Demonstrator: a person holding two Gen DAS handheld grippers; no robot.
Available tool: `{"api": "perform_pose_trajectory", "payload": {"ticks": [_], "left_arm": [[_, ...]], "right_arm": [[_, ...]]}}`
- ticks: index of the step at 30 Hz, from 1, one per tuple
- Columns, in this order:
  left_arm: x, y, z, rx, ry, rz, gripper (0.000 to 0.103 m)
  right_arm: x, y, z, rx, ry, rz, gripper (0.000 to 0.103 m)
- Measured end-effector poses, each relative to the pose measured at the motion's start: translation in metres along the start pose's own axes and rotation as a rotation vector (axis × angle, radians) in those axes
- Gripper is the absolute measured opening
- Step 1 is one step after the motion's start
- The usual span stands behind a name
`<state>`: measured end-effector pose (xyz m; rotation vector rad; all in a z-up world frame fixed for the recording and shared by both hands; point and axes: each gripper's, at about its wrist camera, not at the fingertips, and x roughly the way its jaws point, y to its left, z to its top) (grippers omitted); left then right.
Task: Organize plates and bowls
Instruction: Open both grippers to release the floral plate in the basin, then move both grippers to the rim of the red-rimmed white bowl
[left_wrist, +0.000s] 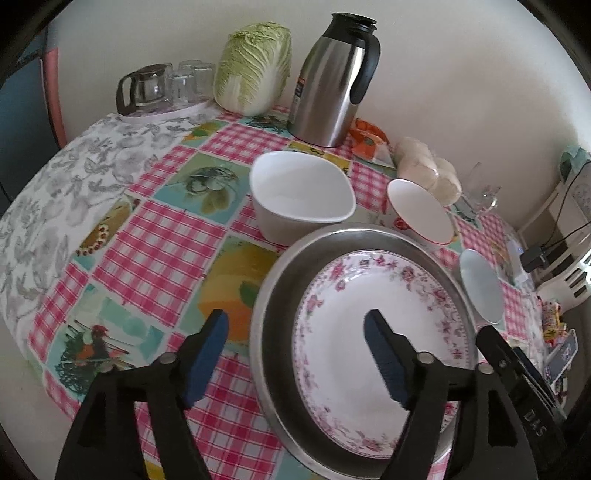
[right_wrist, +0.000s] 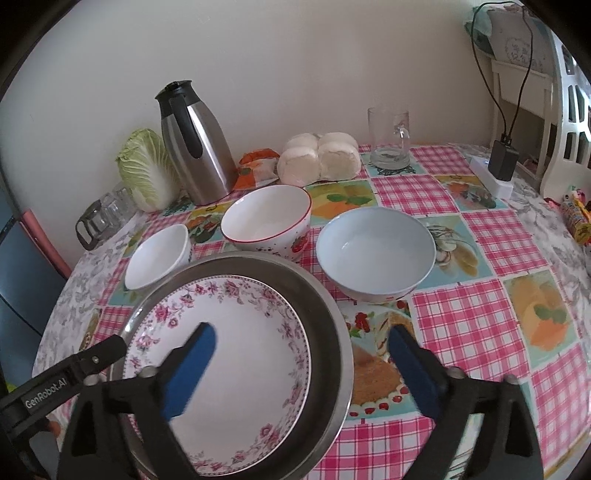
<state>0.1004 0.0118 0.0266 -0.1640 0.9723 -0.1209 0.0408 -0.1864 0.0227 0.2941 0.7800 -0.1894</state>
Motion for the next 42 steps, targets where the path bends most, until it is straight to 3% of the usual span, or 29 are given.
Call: {"api": "perform_pose_trajectory", "payload": {"ticks": [5,6,7,8,12,20,32,36,42], "left_arm": [[0.001,0.0,-0.001,0.02,-0.02,0.072,0.087],[0.001,0.0,-0.001,0.021,-0.026,0.078,0.09],[0.0,0.0,-0.001,0.025,-0.037,0.09,0.101],[-0.001,0.0,-0.001,0.03,-0.052,0.102,0.103],[-0.007,-0.005,-0.001,0.069,-0.115,0.148,0.103],[-0.007,-0.007,-0.001,0.064,-0.13,0.116,0.103],[-0.019,-0.004,0.012,0.027,-0.216,0.033,0.103],[-0.027,-0.009,0.03,0.025,-0.25,-0.041,0.103],[-0.028,-0.021,0.062,0.056,-0.199,-0.176,0.103]], "right_arm": [[-0.001,-0.004,0.0,-0.001,-0.01,-0.021,0.103],[-0.001,-0.006,0.0,-0.002,-0.012,-0.024,0.103],[-0.001,-0.005,0.0,-0.003,-0.014,-0.028,0.103],[-0.001,-0.006,0.0,-0.004,-0.015,-0.031,0.103],[-0.003,-0.008,-0.001,-0.008,-0.024,-0.033,0.103],[-0.004,-0.016,-0.001,0.009,-0.035,-0.016,0.103],[-0.008,-0.024,0.002,0.001,-0.047,0.0,0.103],[-0.009,-0.027,0.008,0.017,-0.049,0.028,0.103],[-0.011,-0.028,0.03,0.031,-0.063,0.063,0.103]]}}
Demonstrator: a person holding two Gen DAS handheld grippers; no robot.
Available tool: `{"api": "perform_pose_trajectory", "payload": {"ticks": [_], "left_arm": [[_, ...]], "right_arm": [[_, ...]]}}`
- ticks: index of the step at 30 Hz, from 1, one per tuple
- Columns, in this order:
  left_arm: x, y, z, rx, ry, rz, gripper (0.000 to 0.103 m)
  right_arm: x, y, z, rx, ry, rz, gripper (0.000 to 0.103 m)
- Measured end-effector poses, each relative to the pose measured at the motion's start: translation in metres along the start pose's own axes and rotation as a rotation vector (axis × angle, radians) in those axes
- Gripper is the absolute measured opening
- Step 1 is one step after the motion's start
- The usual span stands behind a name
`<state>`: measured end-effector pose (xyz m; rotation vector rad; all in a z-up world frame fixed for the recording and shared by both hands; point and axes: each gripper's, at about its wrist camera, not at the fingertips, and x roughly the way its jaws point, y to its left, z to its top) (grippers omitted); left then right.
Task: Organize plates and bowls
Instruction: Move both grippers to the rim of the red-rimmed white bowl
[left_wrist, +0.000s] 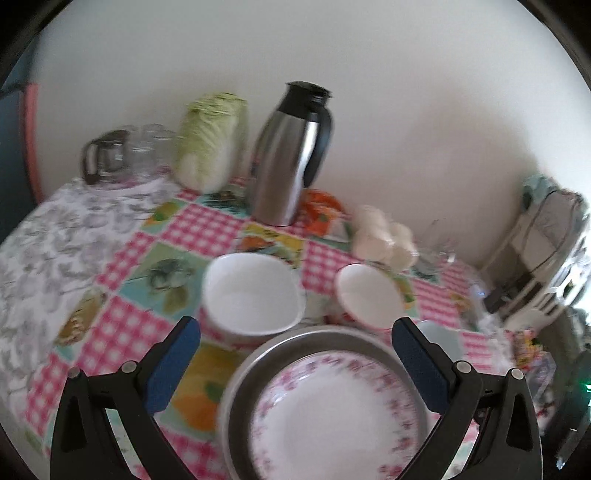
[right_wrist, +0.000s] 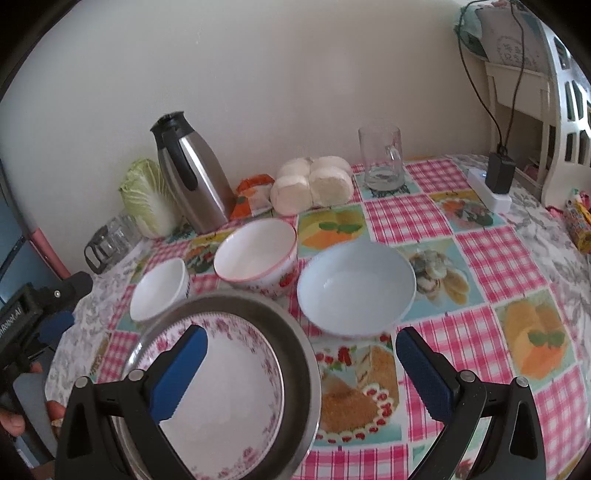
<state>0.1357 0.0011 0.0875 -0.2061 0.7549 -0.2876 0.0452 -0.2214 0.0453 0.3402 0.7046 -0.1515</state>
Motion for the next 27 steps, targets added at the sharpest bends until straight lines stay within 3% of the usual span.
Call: {"api": "perform_pose_trajectory", "payload": {"ticks": [4,9,17,19,21,24,26,27], "left_arm": [[0.008,-0.012,0.028,0.06,-0.006,-0.033,0.103],[0.032,-0.019,0.064,0.113,0.106,-0.043,0.103],[0.075,-0.028,0.102,0.138,0.234,0.02,0.103],[0.088,-0.028,0.105,0.112,0.269,0.017,0.103],[0.102,-0.03,0.103,0.106,0.295,0.026,0.102],[0.126,-0.036,0.095,0.105,0.336,0.035,0.09],[0.144,-0.04,0.086,0.112,0.388,0.035,0.075],[0.154,-0.042,0.081,0.113,0.413,0.037,0.074]], "right_arm": [[-0.003,0.004,0.025,-0.031,-0.022,0.006,0.103],[0.004,0.003,0.069,-0.059,-0.012,0.01,0.103],[0.052,-0.005,0.113,-0.043,0.112,0.004,0.103],[0.068,-0.005,0.115,-0.049,0.151,-0.006,0.101],[0.084,-0.008,0.116,-0.046,0.187,-0.021,0.086],[0.108,-0.012,0.114,-0.028,0.239,-0.025,0.081],[0.123,-0.013,0.111,-0.023,0.264,-0.03,0.074],[0.129,-0.013,0.11,-0.019,0.274,-0.029,0.072]]}}
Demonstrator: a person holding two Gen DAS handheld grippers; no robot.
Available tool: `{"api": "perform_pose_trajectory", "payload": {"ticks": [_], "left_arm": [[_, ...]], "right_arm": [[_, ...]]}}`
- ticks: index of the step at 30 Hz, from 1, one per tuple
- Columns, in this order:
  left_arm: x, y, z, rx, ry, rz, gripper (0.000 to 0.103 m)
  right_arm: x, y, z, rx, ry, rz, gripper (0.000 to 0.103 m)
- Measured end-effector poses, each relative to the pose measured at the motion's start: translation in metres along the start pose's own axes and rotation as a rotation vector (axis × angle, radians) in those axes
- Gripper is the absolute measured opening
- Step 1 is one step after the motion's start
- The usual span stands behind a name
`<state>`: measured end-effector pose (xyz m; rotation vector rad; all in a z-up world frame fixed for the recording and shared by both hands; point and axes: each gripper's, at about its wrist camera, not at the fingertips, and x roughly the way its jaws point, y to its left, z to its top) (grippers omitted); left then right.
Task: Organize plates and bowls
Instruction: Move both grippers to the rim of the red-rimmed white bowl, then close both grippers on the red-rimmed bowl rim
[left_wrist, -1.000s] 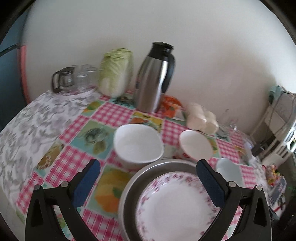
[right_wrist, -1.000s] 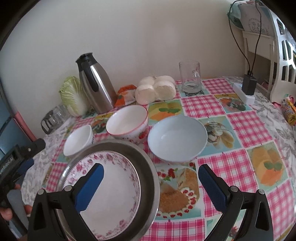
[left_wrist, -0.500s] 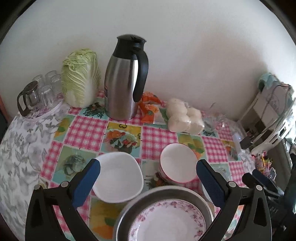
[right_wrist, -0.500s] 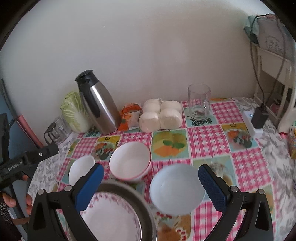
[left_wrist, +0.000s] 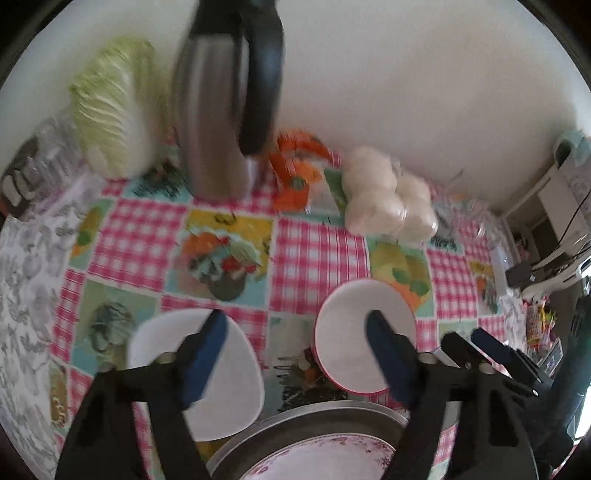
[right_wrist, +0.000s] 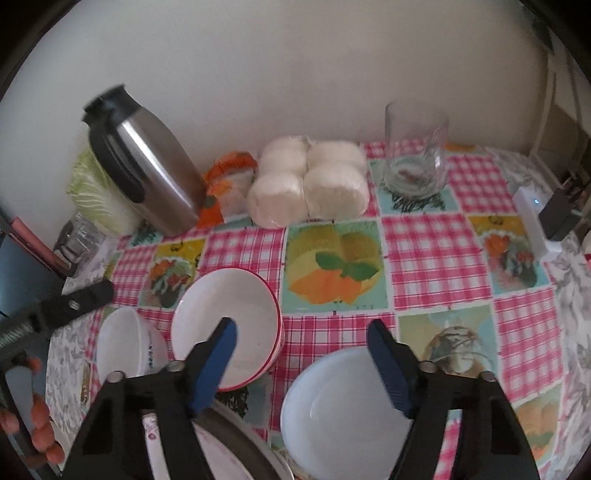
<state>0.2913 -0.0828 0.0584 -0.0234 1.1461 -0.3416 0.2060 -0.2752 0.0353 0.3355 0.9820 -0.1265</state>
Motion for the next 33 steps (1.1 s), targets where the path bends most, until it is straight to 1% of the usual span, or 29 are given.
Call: {"api": "perform_pose_trajectory", "payload": {"ticks": [1,2,3,4,5,7,9,10,11,12,13,14,15,17,18,21,24,26,30,33], "left_arm": [[0.005,-0.001,0.0,0.0,0.009,-0.001,0.072],[0.016,-0.003,-0.001,-0.001,0.028,-0.003,0.066],[0.023,-0.004,-0.001,-0.005,0.043,-0.006,0.063],[0.028,-0.004,0.0,-0.008,0.054,-0.009,0.055],[0.035,-0.005,-0.001,-0.015,0.073,-0.013,0.05],[0.045,-0.008,-0.001,-0.013,0.1,0.006,0.047],[0.053,-0.011,-0.002,-0.009,0.118,0.002,0.041],[0.057,-0.013,-0.003,-0.009,0.131,-0.01,0.039],[0.06,-0.014,-0.003,-0.007,0.138,-0.006,0.038],[0.065,-0.016,-0.004,0.001,0.153,0.017,0.036],[0.069,-0.018,-0.006,0.009,0.164,0.032,0.031],[0.073,-0.019,-0.007,0.015,0.176,0.037,0.028],[0.076,-0.02,-0.008,0.016,0.183,0.037,0.027],[0.083,-0.021,-0.011,0.014,0.197,0.037,0.02],[0.085,-0.02,-0.012,0.019,0.204,0.043,0.019],[0.094,-0.021,-0.016,0.029,0.227,0.05,0.012],[0.097,-0.022,-0.018,0.027,0.23,0.031,0.009],[0.096,-0.024,-0.019,0.033,0.214,0.033,0.009],[0.09,-0.026,-0.022,0.032,0.183,0.011,0.009],[0.079,-0.03,-0.019,0.044,0.153,0.005,0.009]], "right_arm": [[0.009,0.0,0.0,0.008,0.016,0.001,0.072],[0.015,0.0,0.0,0.012,0.027,0.001,0.07],[0.023,0.001,0.0,0.012,0.039,0.003,0.062],[0.028,0.002,0.0,0.011,0.049,0.007,0.056],[0.033,0.003,0.0,0.01,0.06,0.012,0.049],[0.043,0.006,-0.001,0.001,0.083,0.018,0.047],[0.05,0.01,0.0,-0.011,0.095,0.019,0.038],[0.053,0.012,0.0,-0.017,0.1,0.022,0.037],[0.056,0.014,0.0,-0.026,0.108,0.02,0.036],[0.06,0.016,-0.001,-0.037,0.118,0.013,0.032],[0.062,0.017,-0.001,-0.042,0.126,0.005,0.031],[0.066,0.017,-0.001,-0.045,0.136,-0.002,0.027],[0.07,0.017,-0.002,-0.041,0.148,-0.001,0.023],[0.074,0.016,-0.002,-0.032,0.163,-0.004,0.019],[0.076,0.016,-0.002,-0.033,0.167,0.002,0.016],[0.079,0.023,-0.002,-0.067,0.178,-0.009,0.011],[0.082,0.027,-0.003,-0.079,0.188,-0.021,0.011],[0.083,0.027,-0.003,-0.074,0.185,-0.019,0.011],[0.082,0.026,-0.002,-0.058,0.175,-0.02,0.01],[0.073,0.025,0.001,-0.053,0.152,-0.013,0.01]]}}
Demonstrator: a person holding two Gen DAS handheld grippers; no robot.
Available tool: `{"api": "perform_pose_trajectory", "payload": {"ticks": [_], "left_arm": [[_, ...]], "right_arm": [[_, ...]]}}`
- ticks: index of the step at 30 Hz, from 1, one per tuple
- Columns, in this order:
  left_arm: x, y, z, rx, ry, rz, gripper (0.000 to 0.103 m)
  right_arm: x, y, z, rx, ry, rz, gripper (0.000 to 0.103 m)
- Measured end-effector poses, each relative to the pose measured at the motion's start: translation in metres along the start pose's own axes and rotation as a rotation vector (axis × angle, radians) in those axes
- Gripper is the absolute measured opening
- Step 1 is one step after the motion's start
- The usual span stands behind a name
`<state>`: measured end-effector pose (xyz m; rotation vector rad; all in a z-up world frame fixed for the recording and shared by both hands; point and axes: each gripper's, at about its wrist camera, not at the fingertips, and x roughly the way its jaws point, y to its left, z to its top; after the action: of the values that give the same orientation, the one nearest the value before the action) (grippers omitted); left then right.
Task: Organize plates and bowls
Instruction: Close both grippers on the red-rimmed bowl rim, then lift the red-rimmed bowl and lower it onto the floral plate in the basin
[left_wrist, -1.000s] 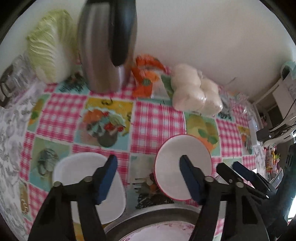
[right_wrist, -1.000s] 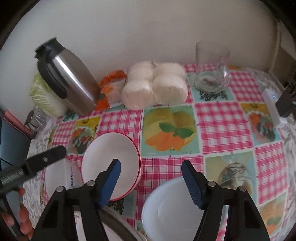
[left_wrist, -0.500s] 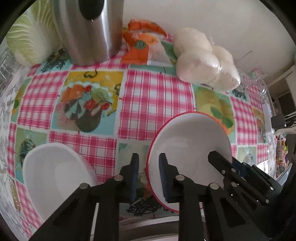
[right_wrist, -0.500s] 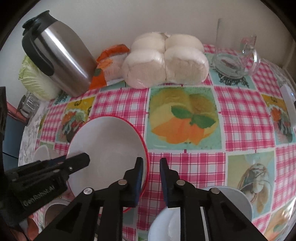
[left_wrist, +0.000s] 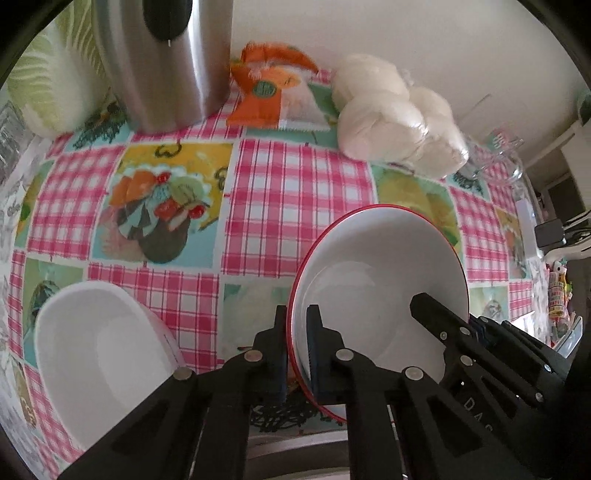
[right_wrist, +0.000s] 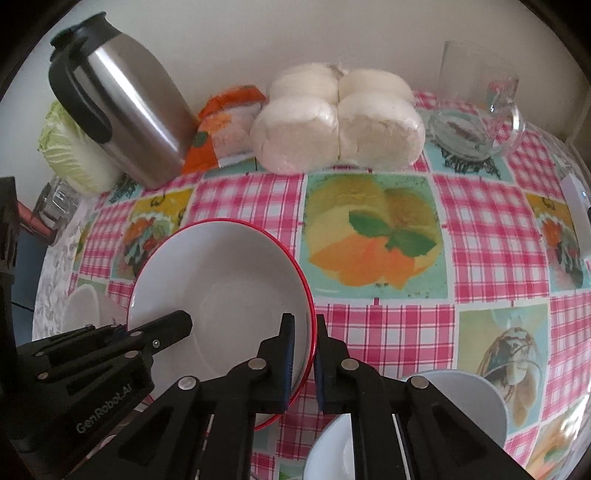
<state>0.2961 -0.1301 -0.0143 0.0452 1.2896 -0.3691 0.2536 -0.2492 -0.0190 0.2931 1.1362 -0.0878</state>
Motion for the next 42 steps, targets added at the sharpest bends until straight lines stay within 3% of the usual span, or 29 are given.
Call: {"api": "perform_pose_trajectory", "payload": {"ticks": [11,16,23,33,42], "left_arm": [[-0.07,-0.012,-0.032,0.024,-0.12,-0.014,0.01],[-0.093,-0.011,-0.061,0.031,-0.168,-0.024,0.01],[-0.112,0.0,-0.113,-0.032,-0.221,-0.054,0.01],[-0.114,0.022,-0.17,-0.117,-0.225,-0.068,0.01],[-0.108,0.029,-0.197,-0.162,-0.23,-0.073,0.01]], "right_arm": [[-0.074,0.01,-0.009,-0.039,-0.112,-0.013,0.01],[-0.103,0.021,-0.032,-0.079,-0.147,-0.03,0.01],[-0.128,0.031,-0.073,-0.114,-0.167,-0.017,0.01],[-0.133,0.052,-0.129,-0.172,-0.145,-0.007,0.01],[-0.125,0.057,-0.15,-0.197,-0.118,-0.01,0.01]]}}
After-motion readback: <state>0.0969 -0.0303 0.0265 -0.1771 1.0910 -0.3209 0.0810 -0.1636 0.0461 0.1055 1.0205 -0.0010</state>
